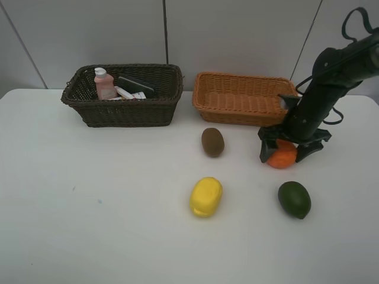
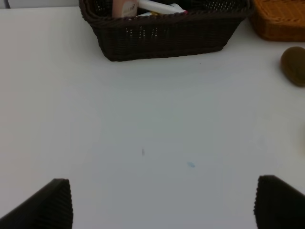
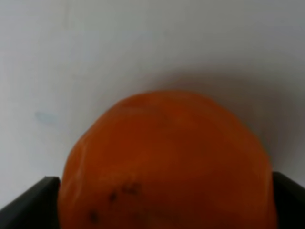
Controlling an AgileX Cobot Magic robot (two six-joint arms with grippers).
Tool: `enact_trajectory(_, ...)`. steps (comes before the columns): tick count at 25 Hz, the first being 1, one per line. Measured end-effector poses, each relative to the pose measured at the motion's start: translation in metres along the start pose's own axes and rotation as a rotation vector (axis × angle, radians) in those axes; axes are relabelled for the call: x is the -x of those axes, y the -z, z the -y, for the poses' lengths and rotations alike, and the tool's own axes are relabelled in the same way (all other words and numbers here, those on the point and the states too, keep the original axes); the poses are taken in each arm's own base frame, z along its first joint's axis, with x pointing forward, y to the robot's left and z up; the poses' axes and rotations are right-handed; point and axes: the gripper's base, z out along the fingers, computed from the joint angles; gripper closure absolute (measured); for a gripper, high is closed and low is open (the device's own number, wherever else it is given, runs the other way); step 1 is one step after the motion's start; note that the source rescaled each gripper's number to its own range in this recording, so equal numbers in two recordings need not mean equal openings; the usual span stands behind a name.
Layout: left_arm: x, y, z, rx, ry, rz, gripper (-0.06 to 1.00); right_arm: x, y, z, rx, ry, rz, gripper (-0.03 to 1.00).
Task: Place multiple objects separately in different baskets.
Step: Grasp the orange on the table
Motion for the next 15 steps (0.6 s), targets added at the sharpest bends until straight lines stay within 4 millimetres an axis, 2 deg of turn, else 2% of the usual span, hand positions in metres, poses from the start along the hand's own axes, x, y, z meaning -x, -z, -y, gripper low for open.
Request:
enact_trajectory(11,0.0,0.0,0.0,0.0,0.0,0.0,-0.06,0.0009,-0.0039,-0.0001,0.004,-0.001,0.0,0.02)
enact_trajectory(12,0.0,0.0,0.0,0.0,0.0,0.0,-0.06,0.0009,-0.0039,0.0001,0.002,0.001,0.0,0.06)
enact_trajectory(13,0.0,0.0,0.0,0.0,0.0,0.0,-0.06,0.0008,-0.0039,0.0004,-0.001,0.004,-0.002,0.17)
enact_trajectory(14,0.0,0.0,0.0,0.0,0.0,0.0,-0.06,0.0008,-0.0039,0.0006,-0.003,0.006,-0.002,0.36)
enact_trajectory(15,0.0,0.0,0.0,0.0,0.0,0.0,-0.06,0.0008,-0.0039,0.0008,-0.005,0.009,-0.002,0.45)
